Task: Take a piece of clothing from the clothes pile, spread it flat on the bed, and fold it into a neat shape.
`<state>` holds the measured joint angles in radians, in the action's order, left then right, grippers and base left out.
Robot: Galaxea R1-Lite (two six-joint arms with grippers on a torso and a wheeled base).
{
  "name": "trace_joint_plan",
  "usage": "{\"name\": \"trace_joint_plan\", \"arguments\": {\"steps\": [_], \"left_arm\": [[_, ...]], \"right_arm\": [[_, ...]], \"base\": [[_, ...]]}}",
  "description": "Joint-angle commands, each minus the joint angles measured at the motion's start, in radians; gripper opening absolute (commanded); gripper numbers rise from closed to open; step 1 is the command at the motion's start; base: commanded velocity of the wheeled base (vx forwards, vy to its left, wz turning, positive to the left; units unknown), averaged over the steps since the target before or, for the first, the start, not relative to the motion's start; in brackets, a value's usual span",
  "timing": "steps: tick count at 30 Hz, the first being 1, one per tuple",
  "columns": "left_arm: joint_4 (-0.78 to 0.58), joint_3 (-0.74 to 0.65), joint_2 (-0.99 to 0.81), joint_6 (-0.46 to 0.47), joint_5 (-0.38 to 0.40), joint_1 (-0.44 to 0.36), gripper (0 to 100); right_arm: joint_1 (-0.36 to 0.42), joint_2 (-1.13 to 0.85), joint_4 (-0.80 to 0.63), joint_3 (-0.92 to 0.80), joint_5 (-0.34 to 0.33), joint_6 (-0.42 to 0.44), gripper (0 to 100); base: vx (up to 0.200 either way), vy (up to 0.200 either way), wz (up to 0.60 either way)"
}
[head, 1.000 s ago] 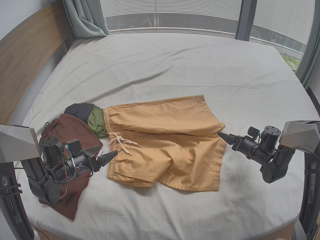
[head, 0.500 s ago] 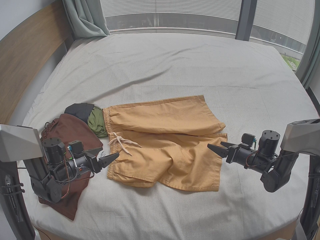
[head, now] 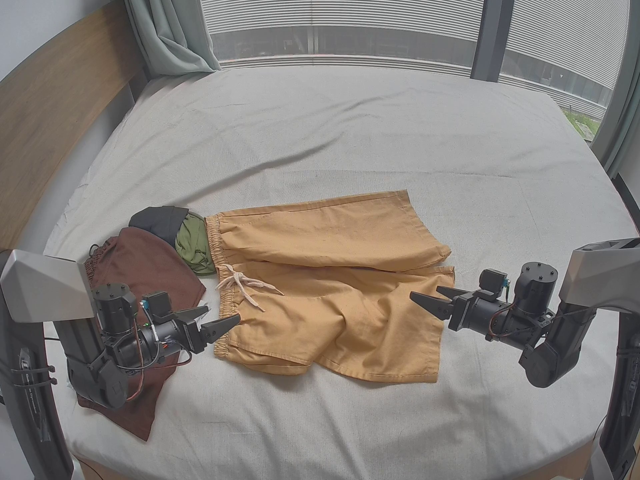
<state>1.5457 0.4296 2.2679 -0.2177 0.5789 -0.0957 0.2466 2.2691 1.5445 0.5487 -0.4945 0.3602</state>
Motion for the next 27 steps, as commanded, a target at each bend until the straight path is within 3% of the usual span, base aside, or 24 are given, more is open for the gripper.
{"name": "trace_joint_plan", "arguments": {"steps": [1,27], "left_arm": [[0.001,0.005,0.033,-0.019,-0.001,0.007,100],[0.001,0.003,0.163,-0.048,-0.005,0.016,100]], "right_arm": [[0.0,0.006,0.0,0.0,-0.001,0.0,100],[-0.001,0.023,0.0,0.0,-0.001,-0.018,100]], "base": [[0.0,0.0,0.0],[0.0,0.0,0.0]]}}
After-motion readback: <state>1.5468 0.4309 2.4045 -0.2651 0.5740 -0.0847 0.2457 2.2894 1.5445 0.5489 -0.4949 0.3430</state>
